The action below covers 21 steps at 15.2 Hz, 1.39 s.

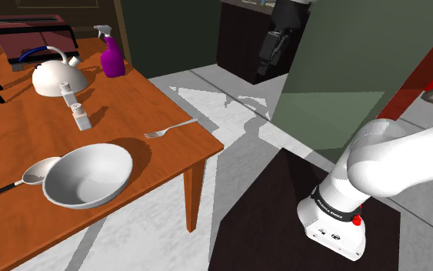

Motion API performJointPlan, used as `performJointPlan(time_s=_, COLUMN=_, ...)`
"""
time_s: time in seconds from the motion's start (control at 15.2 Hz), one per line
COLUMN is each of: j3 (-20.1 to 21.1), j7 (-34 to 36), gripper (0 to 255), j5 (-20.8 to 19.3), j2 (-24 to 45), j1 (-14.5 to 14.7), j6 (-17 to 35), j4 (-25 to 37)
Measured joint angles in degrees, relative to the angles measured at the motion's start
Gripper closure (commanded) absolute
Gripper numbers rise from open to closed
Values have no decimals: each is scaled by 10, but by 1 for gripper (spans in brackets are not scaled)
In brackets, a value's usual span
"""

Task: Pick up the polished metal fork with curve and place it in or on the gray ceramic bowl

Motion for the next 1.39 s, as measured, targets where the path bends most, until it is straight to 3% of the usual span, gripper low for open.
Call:
performJointPlan(time_s=0.2, j3=-5, j7=-20, gripper=0, j5=-2, j2=23, j1=6, j6=22, j4=-1)
performJointPlan(time_s=0.66, j3=-23, j7=-128, gripper=0, j5=-4, j2=155, j1=41, j6=125, j4=18)
performJointPlan(time_s=1.39, j3=-22, j7=-295, gripper=0, j5=10, j2=387, j1=92, j6=243, j4=115)
